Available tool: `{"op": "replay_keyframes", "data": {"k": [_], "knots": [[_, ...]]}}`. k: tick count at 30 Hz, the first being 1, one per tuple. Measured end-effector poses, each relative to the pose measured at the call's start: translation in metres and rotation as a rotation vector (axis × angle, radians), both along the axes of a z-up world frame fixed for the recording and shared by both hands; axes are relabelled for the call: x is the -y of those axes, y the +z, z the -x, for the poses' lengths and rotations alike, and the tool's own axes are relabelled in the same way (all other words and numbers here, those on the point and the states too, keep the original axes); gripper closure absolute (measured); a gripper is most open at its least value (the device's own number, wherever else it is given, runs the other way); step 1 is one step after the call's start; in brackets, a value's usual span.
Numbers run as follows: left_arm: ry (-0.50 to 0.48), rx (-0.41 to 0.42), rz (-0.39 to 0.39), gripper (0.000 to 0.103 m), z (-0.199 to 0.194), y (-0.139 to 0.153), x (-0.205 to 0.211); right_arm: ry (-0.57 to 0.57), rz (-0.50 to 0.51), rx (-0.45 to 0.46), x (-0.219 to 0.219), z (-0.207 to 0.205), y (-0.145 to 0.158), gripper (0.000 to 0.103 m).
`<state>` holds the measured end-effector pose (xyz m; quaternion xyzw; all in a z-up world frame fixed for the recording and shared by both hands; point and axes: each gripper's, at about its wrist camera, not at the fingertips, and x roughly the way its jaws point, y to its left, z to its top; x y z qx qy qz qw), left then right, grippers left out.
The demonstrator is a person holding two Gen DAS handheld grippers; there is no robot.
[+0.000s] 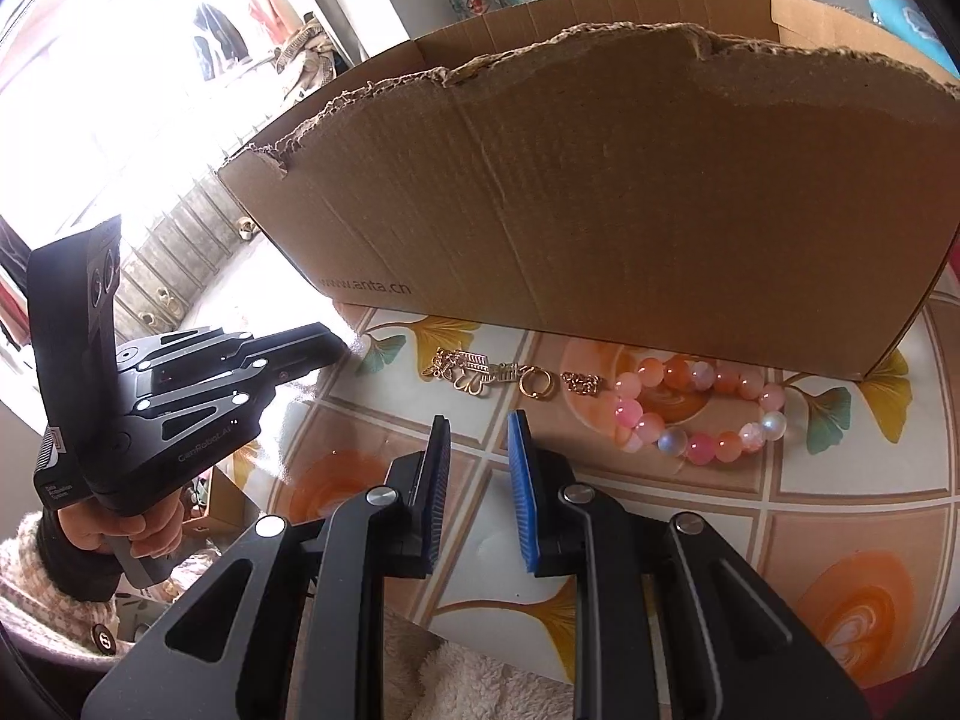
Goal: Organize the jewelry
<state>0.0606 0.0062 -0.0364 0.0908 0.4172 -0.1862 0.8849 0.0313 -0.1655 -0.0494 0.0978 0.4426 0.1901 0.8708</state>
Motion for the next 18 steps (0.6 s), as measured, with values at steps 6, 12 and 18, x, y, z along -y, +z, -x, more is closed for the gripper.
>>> {"op": "replay_keyframes", "data": {"k": [6,12,18], "knots": [[-0.004,-0.010,0.036,0.094,0.006,0.003,-0.003,-0.006,0.024,0.012,-0.001,0.001,0.005,0.083],[-0.014,-0.004,0.043,0.094,0.011,0.004,0.000,-0.021,0.081,0.017,-0.002,-0.004,0.007,0.083],[-0.005,0.006,0.064,0.094,0.012,0.004,-0.002,-0.009,0.151,0.025,-0.008,-0.011,0.010,0.084]]}}
